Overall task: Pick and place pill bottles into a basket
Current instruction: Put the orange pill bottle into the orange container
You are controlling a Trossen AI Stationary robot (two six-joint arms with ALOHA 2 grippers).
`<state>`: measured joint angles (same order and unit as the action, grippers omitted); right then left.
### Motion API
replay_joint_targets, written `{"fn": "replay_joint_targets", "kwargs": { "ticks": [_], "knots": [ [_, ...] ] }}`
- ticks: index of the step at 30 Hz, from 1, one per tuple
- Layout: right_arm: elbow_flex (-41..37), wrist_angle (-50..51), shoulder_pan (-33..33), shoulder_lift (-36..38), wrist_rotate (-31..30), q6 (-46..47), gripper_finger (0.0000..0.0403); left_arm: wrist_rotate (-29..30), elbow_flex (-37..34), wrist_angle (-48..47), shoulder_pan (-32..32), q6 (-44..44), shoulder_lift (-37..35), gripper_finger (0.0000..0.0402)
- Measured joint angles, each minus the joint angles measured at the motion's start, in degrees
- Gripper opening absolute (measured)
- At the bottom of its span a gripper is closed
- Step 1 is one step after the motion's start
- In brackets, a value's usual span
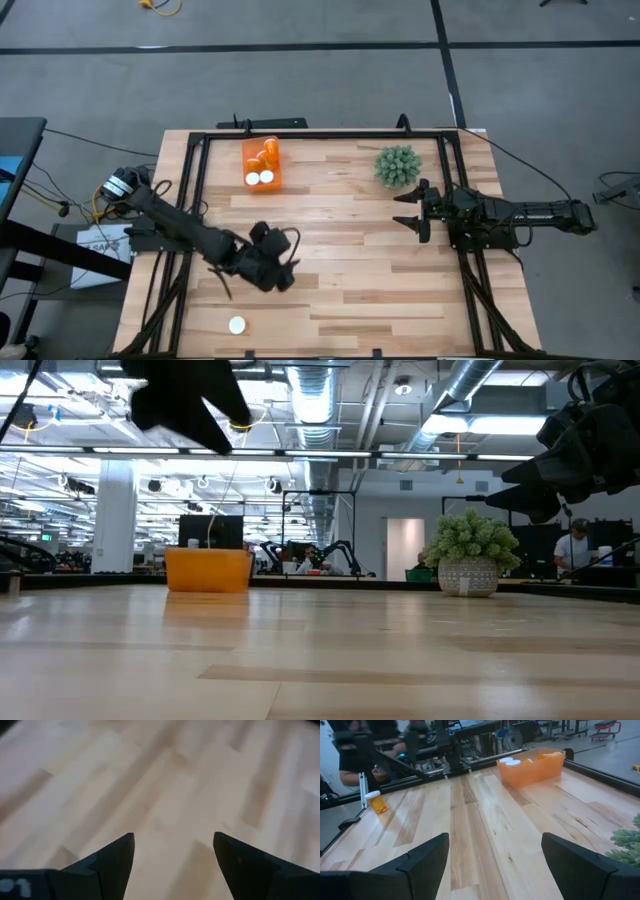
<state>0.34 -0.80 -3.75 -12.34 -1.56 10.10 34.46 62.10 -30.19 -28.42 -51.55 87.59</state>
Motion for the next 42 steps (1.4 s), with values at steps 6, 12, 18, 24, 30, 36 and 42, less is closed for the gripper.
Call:
{"fn": "replay_joint_targets", "kwargs": {
  "ticks": [6, 12, 18, 24, 30, 36, 42],
  "knots": [
    [0.0, 0.0, 0.0, 0.0, 0.0, 0.0, 0.0311, -7.4, 6.8, -8.3, -5.2, -1.8, 0.0, 0.0261],
    [0.0, 0.0, 0.0, 0.0, 0.0, 0.0, 0.0311, -14.9, 12.9, -17.3, -8.4, -8.0, 0.0, 0.026],
    [0.0, 0.0, 0.0, 0.0, 0.0, 0.0, 0.0311, -25.7, 15.1, -21.3, -9.2, -15.4, 0.0, 0.0225],
    [0.0, 0.0, 0.0, 0.0, 0.0, 0.0, 0.0311, -34.9, 15.1, -21.9, -9.2, -24.5, 0.0, 0.0192],
    [0.0, 0.0, 0.0, 0.0, 0.0, 0.0, 0.0311, -35.9, 15.1, -21.9, -9.4, -30.2, 0.0, 0.0219],
    [0.0, 0.0, 0.0, 0.0, 0.0, 0.0, 0.0311, -37.7, 15.0, -23.5, -10.7, -36.8, 1.1, 0.026],
    [0.0, 0.0, 0.0, 0.0, 0.0, 0.0, 0.0311, -37.7, 15.0, -28.8, -13.8, -44.3, 2.9, 0.0261]
  ]
}}
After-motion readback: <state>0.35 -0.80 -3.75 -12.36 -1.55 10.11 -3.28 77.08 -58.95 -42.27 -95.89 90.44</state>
